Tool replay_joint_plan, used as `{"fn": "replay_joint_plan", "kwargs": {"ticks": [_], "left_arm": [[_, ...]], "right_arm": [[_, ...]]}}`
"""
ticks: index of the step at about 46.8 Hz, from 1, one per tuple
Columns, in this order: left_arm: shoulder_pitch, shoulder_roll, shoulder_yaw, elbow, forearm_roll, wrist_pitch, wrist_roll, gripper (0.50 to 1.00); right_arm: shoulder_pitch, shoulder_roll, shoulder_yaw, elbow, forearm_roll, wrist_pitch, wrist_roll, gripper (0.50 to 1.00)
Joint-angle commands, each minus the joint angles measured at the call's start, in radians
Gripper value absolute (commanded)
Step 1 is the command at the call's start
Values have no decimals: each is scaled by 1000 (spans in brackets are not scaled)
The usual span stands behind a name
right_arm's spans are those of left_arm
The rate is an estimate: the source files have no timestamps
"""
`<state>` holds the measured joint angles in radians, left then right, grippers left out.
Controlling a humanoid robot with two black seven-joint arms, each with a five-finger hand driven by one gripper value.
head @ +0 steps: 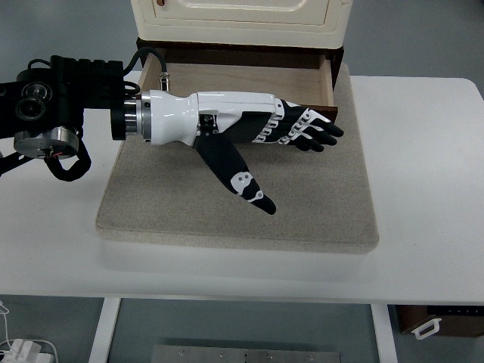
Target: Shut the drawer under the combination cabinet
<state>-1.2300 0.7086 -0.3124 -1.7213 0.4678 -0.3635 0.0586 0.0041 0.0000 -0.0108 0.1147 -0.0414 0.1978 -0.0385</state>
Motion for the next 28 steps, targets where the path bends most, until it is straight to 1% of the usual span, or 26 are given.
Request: {"fn": "replay_joint_plan", "kwargs": {"ticks": [1,6,10,15,19,22,28], "left_arm": [[-9,0,22,0,0,-23,95,1000],[-13,0,29,0,0,-67,193,1000],[-14,0,29,0,2,-97,283,1000],[-17,0,29,0,2,-104,371,1000],[-26,-4,29,2,2,-104,424,1000],[-28,-11,30,8,3,-104,452,1000],[-40,-26,48,42,6,-103,468,1000]], "right_arm": [[1,0,0,-1,0,0,0,952],[0,0,0,0,0,0,0,952],[-1,0,0,-1,0,0,0,952],[1,0,0,-1,0,0,0,952],[0,0,0,0,0,0,0,952],[-1,0,0,0,0,0,0,952],[-1,0,0,0,0,0,0,952]]}}
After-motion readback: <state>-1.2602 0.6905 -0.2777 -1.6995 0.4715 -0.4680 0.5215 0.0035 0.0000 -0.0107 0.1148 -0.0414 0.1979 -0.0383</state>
